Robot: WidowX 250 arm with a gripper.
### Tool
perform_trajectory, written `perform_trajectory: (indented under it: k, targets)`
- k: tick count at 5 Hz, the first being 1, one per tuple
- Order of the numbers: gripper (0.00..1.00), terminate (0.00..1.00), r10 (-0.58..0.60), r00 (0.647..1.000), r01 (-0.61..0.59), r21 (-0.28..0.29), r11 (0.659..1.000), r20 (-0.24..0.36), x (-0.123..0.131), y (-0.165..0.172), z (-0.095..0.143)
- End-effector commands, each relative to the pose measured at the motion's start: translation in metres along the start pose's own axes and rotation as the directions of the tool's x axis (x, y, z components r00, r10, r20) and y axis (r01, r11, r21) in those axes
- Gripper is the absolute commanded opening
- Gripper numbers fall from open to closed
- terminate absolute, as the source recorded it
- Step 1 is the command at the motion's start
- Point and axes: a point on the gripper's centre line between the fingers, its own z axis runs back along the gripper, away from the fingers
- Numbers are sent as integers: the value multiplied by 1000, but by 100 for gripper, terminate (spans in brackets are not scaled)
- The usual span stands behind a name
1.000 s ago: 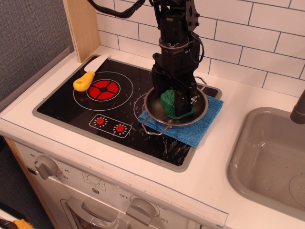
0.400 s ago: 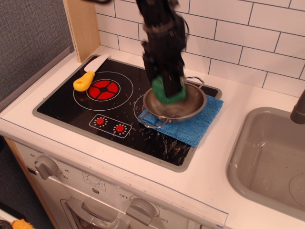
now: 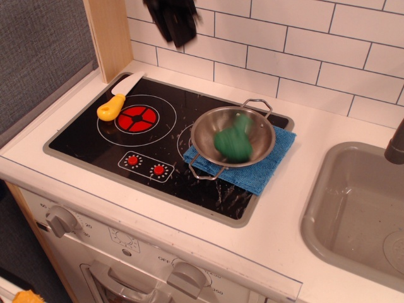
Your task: Moving the green pepper from the bowl by the knife.
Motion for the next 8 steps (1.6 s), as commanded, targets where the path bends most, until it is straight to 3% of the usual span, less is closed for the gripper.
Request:
perform_trajectory:
  k: [1, 2, 4, 5, 7, 8]
  targets:
    - [0, 0, 44, 994, -34, 101, 994, -98, -8, 43, -31]
    - [100, 0, 20, 995, -8, 111, 994, -102, -9, 24, -33]
    - [100, 0, -95, 990, 99, 37, 994, -99, -15, -50, -23]
    - [100, 0, -119, 986, 120, 5, 993, -116, -25, -72, -25]
    - [100, 0, -167, 971, 166, -22, 986, -170, -28, -71, -22]
    - [100, 0, -218, 959, 221, -6, 975, -179, -28, -68, -21]
